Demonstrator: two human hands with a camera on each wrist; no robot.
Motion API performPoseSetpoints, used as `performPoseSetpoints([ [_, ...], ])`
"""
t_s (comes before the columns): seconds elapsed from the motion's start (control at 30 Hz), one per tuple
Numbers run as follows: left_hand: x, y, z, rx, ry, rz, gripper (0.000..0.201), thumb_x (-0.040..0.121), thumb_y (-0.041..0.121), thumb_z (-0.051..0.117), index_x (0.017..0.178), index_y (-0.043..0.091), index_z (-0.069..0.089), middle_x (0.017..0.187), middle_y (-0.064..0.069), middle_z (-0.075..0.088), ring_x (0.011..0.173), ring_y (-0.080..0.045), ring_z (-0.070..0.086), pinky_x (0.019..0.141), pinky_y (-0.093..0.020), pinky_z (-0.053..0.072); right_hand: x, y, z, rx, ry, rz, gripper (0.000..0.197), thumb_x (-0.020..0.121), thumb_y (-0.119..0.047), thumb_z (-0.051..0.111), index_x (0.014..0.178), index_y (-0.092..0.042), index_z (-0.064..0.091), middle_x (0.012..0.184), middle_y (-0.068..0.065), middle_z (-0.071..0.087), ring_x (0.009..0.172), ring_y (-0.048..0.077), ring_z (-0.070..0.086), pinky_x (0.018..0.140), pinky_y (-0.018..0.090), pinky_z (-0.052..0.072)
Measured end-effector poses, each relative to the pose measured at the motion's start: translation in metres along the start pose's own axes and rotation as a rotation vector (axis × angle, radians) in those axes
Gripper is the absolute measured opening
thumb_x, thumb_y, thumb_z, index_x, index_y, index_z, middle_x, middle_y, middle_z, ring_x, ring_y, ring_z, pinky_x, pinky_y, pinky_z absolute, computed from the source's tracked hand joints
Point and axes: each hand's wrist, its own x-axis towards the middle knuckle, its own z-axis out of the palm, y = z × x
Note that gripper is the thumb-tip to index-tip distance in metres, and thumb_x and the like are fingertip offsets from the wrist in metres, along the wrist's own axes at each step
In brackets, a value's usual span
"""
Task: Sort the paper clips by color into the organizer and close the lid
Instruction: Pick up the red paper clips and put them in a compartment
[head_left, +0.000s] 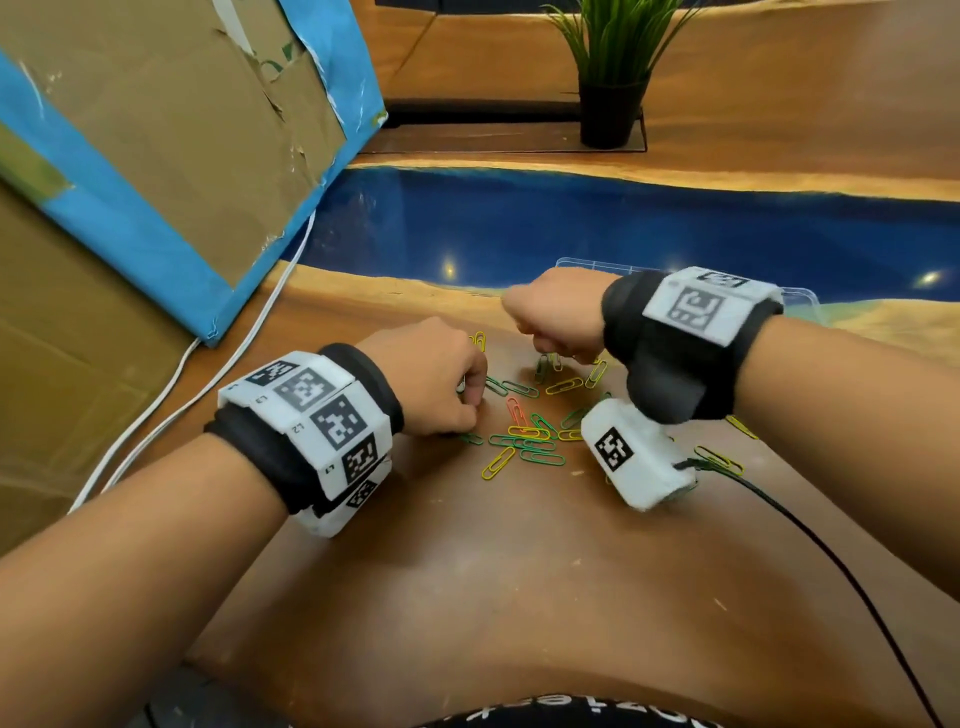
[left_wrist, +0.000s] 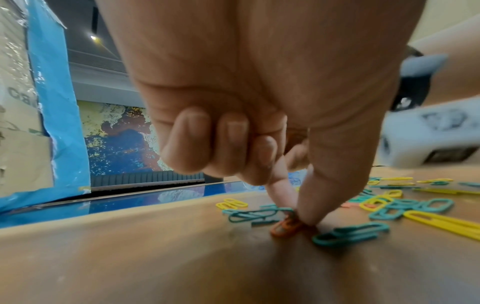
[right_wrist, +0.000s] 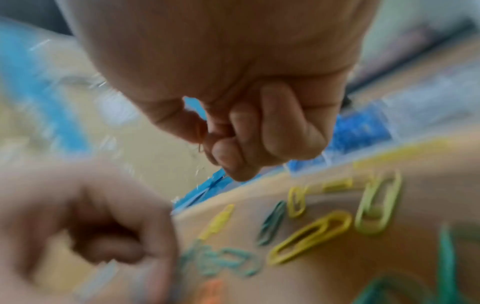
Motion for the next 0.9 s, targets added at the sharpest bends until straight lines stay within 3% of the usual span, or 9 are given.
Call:
performPoseSetpoints([
  [0.13,0.002,0.0,0.0,-0.013,-0.034,0.002,0.003,0.076,0.025,0.061,0.074,0.024,0.063,0.064,0.011,0.05,0.069,-0.013,0.052,0.066,-0.03,0.049,-0.008,0.012,-0.003,0.508,-0.218,0.042,0.025,0.08,-0.02,0.027,0.055,-0.017,0.029,0.049,0.001,0.034,0.035,0.01,0.016,0.035,0.011,0.014],
  [0.3,0.0,-0.002,0.0,-0.098,-0.008,0.002,0.007,0.075,0.025,0.062,0.069,0.023,0.058,0.06,0.008,0.048,0.06,-0.01,0.046,0.058,-0.026,0.04,-0.015,0.018,0.0,0.684,-0.293,-0.05,0.024,0.077,-0.015,0.025,0.057,-0.012,0.036,0.046,0.003,0.043,0.033,0.011,0.028,0.034,0.011,0.019],
  [0.4,-0.002,-0.005,-0.004,-0.326,0.083,-0.05,0.017,0.075,0.019,0.062,0.062,0.021,0.05,0.058,0.006,0.046,0.058,-0.013,0.043,0.059,-0.026,0.037,-0.018,0.017,0.001,0.692,-0.292,-0.049,0.026,0.078,-0.016,0.027,0.06,-0.009,0.045,0.049,0.006,0.047,0.033,0.013,0.035,0.033,0.011,0.023],
  [0.5,-0.002,-0.013,-0.006,-0.592,0.148,-0.146,0.018,0.078,0.018,0.061,0.064,0.019,0.051,0.065,0.002,0.051,0.056,-0.011,0.044,0.058,-0.025,0.037,-0.02,0.009,0.007,0.422,-0.185,-0.016,0.027,0.083,-0.019,0.037,0.062,-0.01,0.052,0.053,0.004,0.041,0.039,0.014,0.03,0.036,0.011,0.022],
  [0.6,-0.002,-0.015,-0.003,-0.949,0.147,-0.195,0.012,0.072,0.015,0.055,0.061,0.016,0.049,0.072,-0.013,0.05,0.041,-0.007,0.034,0.045,-0.019,0.03,-0.031,-0.001,0.015,-0.254,-0.022,-0.069,0.025,0.084,-0.03,0.055,0.066,-0.016,0.065,0.058,0.001,0.052,0.057,0.021,0.049,0.046,0.019,0.034],
  [0.67,0.001,-0.017,-0.001,-1.13,0.156,-0.2,0.023,0.08,0.001,0.051,0.062,0.013,0.046,0.063,-0.011,0.048,0.043,-0.01,0.029,0.042,-0.017,0.023,-0.036,-0.006,0.021,-0.555,0.028,-0.123,0.032,0.087,-0.035,0.057,0.063,-0.014,0.056,0.061,0.0,0.051,0.07,0.022,0.053,0.047,0.019,0.033],
  [0.73,0.003,-0.017,0.0,-1.224,0.152,-0.176,0.029,0.086,-0.008,0.049,0.065,0.013,0.045,0.054,-0.003,0.05,0.047,-0.014,0.027,0.041,-0.018,0.021,-0.037,-0.009,0.026,-0.673,0.047,-0.163,0.039,0.09,-0.035,0.055,0.059,-0.015,0.041,0.06,-0.001,0.042,0.067,0.021,0.049,0.042,0.019,0.03],
  [0.83,0.003,-0.019,0.001,-1.205,0.144,-0.147,0.02,0.087,-0.001,0.056,0.073,0.014,0.053,0.06,-0.001,0.06,0.046,-0.01,0.032,0.042,-0.017,0.024,-0.034,-0.013,0.028,-0.729,0.045,-0.181,0.039,0.091,-0.031,0.054,0.059,-0.016,0.036,0.06,-0.001,0.038,0.051,0.014,0.038,0.041,0.019,0.028],
  [0.9,0.002,-0.022,0.002,-1.176,0.165,-0.149,0.015,0.088,0.003,0.056,0.079,0.014,0.057,0.062,0.002,0.066,0.046,-0.007,0.033,0.043,-0.015,0.026,-0.035,-0.014,0.028,-0.741,0.03,-0.186,0.04,0.093,-0.032,0.051,0.06,-0.016,0.034,0.062,-0.001,0.035,0.052,0.014,0.036,0.038,0.017,0.027],
])
